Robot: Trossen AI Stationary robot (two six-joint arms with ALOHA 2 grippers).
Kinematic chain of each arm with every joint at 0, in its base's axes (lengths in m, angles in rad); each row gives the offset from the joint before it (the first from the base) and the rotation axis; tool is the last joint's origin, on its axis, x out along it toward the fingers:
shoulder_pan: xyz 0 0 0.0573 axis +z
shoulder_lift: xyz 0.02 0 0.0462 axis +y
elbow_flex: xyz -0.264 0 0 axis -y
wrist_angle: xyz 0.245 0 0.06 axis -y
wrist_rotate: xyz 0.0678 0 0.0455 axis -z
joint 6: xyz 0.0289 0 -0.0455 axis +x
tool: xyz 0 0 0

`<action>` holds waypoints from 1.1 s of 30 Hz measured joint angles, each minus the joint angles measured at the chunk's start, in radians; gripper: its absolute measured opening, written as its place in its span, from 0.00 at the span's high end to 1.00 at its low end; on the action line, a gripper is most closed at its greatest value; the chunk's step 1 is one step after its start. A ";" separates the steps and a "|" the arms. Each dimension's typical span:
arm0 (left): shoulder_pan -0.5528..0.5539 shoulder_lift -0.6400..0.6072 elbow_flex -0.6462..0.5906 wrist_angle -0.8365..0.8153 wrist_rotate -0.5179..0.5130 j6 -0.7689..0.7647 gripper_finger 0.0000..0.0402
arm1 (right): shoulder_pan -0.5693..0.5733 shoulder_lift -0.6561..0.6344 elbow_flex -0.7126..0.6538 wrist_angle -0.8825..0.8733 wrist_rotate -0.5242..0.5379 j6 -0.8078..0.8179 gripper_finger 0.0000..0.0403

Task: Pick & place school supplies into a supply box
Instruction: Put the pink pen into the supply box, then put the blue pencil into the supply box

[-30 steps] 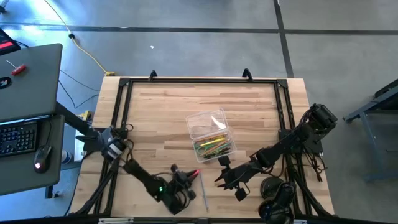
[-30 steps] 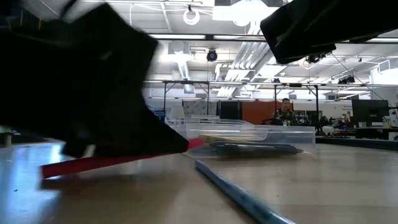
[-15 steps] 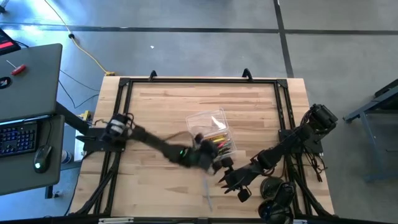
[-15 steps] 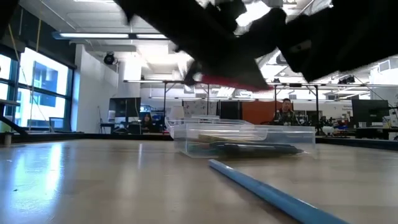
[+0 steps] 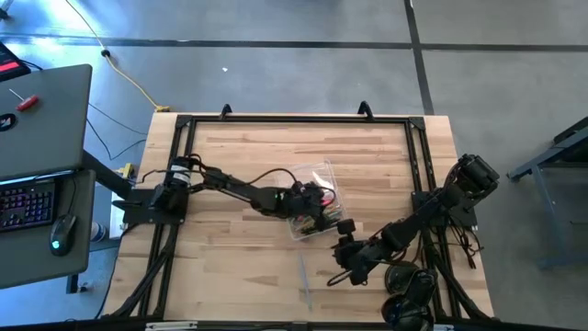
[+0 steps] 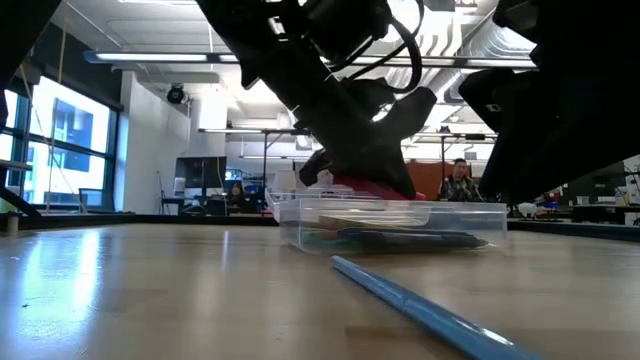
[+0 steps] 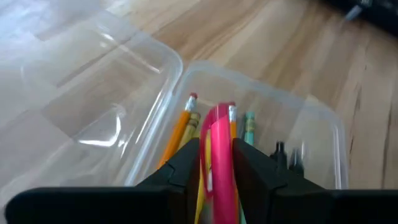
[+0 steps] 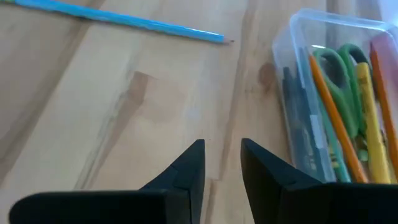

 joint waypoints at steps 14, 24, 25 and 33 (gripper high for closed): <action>-0.001 -0.021 0.027 -0.025 0.043 0.122 0.60 | 0.000 0.000 0.000 0.198 -0.195 -0.221 0.80; -0.002 -0.246 0.137 -0.178 0.070 0.256 0.61 | 0.000 0.000 0.000 0.409 -0.424 -0.395 0.80; -0.007 -0.277 0.141 -0.213 0.073 0.257 0.61 | -0.003 0.005 0.000 0.428 -0.434 -0.399 0.80; -0.132 -0.448 0.151 -0.242 0.075 0.334 0.61 | -0.030 0.115 0.000 0.742 -0.671 -0.510 0.80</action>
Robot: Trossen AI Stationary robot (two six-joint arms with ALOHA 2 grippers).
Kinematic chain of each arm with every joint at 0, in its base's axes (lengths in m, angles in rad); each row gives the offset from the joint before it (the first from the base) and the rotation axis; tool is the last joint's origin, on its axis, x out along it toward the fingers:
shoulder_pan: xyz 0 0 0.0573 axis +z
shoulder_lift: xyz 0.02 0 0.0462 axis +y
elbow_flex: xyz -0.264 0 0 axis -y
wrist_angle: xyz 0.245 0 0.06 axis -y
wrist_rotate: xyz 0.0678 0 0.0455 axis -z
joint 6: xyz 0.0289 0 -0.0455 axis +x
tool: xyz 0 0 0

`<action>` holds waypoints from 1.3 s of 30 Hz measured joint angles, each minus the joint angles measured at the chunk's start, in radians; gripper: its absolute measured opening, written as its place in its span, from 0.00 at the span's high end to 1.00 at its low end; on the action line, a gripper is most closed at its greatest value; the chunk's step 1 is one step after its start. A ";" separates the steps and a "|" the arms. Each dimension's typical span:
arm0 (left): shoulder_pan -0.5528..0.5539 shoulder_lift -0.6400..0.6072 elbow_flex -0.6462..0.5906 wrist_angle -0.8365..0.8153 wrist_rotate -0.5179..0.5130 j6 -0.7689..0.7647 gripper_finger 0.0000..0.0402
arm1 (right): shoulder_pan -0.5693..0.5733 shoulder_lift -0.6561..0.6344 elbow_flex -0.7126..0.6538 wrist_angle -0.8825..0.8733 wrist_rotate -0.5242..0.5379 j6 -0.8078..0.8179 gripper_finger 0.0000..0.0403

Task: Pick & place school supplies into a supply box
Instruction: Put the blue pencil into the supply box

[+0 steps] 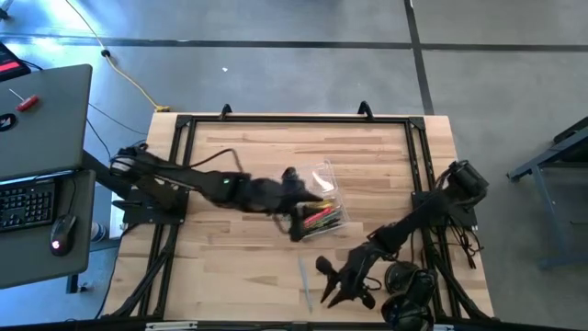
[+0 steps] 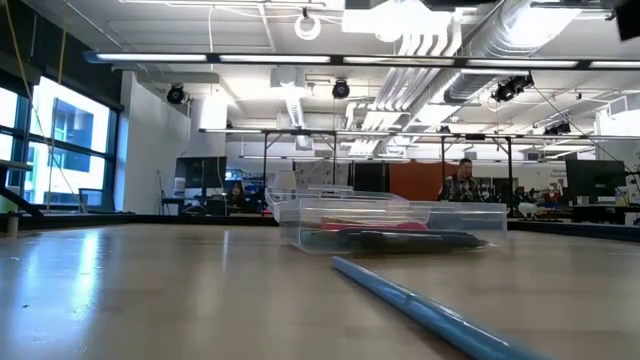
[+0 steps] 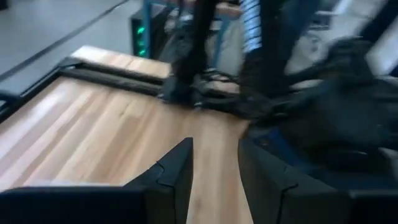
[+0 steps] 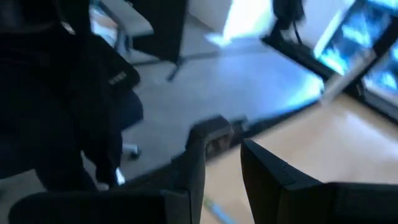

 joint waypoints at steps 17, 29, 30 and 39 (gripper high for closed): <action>-0.320 -0.084 0.000 -0.011 -0.106 0.009 0.61 | -0.209 0.203 0.175 -0.141 -0.330 -0.155 0.80; -0.360 -0.084 -0.001 -0.040 -0.205 0.011 0.61 | -0.219 0.341 0.321 -0.369 -0.333 -0.360 0.80; -0.360 -0.084 -0.001 -0.049 -0.208 0.011 0.61 | -0.223 0.348 0.331 -0.368 -0.333 -0.368 0.80; -0.360 -0.084 -0.001 -0.076 -0.214 0.009 0.61 | -0.251 0.351 0.334 -0.443 -0.351 -0.451 0.80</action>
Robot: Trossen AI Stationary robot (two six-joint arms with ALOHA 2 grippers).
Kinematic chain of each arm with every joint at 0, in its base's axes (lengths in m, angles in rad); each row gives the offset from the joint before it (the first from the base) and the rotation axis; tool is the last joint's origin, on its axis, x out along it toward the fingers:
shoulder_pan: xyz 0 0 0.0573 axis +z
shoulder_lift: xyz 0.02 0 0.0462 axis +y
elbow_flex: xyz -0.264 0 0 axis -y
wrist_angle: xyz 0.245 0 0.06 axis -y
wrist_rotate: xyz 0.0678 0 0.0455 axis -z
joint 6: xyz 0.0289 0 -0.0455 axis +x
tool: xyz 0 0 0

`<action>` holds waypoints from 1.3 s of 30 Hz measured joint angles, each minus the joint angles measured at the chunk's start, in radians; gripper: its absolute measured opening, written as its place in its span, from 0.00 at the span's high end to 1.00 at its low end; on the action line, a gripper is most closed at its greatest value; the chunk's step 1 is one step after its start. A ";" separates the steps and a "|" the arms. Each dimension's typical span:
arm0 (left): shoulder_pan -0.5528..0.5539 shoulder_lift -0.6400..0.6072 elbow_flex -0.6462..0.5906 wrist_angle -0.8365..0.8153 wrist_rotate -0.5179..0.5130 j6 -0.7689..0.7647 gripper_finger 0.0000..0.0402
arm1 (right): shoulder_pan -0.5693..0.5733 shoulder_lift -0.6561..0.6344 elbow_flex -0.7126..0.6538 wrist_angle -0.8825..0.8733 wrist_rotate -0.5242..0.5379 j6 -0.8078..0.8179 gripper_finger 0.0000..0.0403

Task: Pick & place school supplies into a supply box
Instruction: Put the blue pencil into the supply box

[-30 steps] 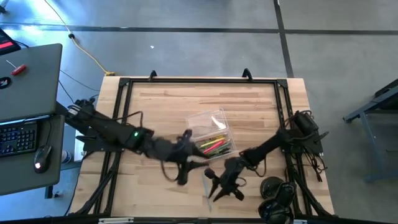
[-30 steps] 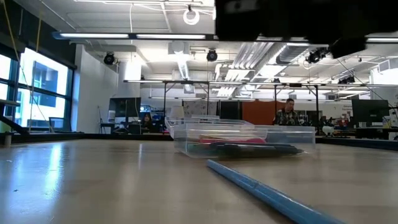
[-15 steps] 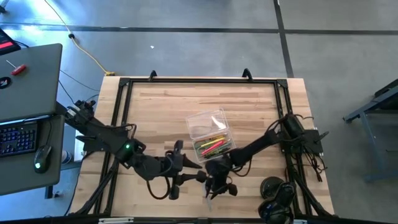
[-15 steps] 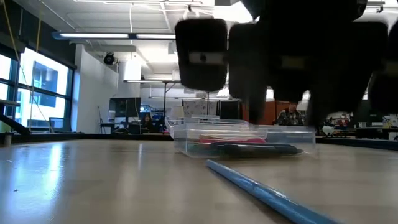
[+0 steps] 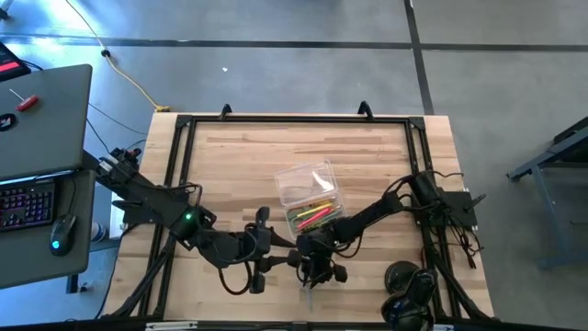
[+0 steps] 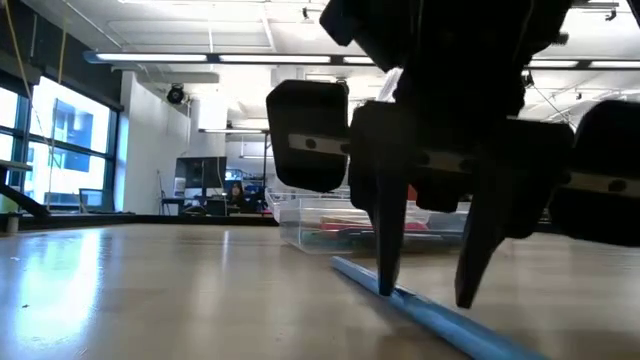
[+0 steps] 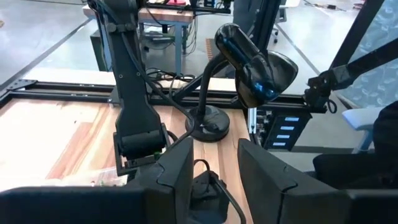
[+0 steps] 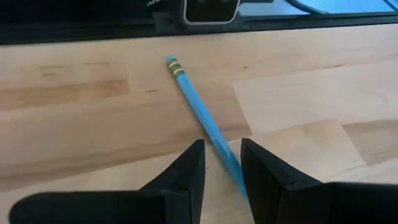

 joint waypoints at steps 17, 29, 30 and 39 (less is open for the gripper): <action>0.000 0.000 0.000 -0.034 -0.003 -0.012 0.61 | -0.005 -0.002 0.003 -0.145 0.049 -0.091 0.80; 0.000 0.000 0.000 -0.051 -0.003 -0.038 0.61 | -0.005 -0.002 0.001 -0.174 0.042 0.024 0.98; 0.000 0.000 0.000 -0.052 -0.003 -0.038 0.61 | -0.005 -0.002 0.000 -0.164 0.051 0.044 0.98; 0.000 0.000 0.000 -0.060 -0.003 -0.064 0.61 | -0.003 0.000 -0.002 -0.085 0.134 0.239 0.97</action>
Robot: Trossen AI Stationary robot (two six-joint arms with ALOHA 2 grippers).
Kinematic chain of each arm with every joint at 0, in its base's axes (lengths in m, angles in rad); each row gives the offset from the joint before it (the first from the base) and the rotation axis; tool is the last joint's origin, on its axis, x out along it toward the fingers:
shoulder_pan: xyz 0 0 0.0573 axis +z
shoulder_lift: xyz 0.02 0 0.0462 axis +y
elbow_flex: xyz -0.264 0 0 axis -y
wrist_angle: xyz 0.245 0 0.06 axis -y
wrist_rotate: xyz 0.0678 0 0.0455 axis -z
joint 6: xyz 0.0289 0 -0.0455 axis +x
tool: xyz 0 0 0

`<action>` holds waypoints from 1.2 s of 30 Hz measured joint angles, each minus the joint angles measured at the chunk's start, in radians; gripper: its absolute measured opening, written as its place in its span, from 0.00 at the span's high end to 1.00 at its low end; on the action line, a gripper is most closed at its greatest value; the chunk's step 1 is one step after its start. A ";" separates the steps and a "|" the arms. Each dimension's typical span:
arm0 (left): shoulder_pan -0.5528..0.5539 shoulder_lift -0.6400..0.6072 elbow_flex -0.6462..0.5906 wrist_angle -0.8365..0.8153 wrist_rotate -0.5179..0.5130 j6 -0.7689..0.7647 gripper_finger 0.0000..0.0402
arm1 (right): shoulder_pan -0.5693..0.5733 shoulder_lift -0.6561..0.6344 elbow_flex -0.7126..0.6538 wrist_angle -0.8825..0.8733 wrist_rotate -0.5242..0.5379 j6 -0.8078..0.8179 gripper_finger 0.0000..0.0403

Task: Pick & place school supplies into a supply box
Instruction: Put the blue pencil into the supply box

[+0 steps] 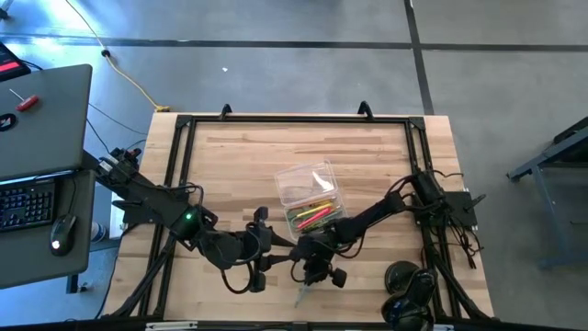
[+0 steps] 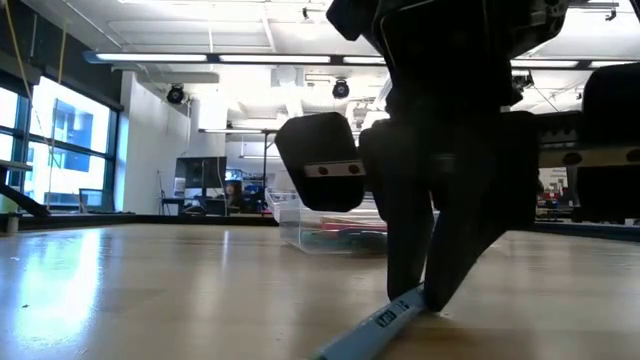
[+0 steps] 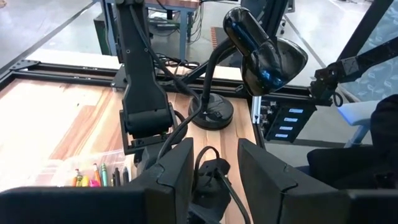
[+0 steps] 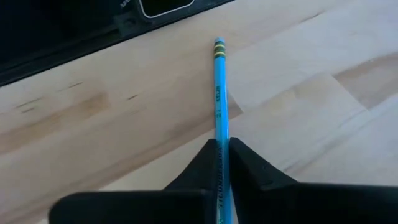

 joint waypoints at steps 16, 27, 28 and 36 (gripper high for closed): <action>0.000 0.000 0.000 -0.002 0.000 -0.023 0.61 | -0.003 0.004 -0.001 0.078 0.017 0.090 0.98; 0.000 0.000 0.000 -0.002 0.000 -0.023 0.61 | -0.039 0.008 -0.002 0.297 0.253 0.094 0.97; 0.000 0.000 0.000 -0.002 0.000 -0.023 0.61 | -0.047 0.008 -0.002 0.305 0.251 0.094 0.97; 0.000 0.000 0.000 -0.002 -0.003 -0.023 0.61 | -0.096 0.012 0.000 0.314 0.238 0.225 0.97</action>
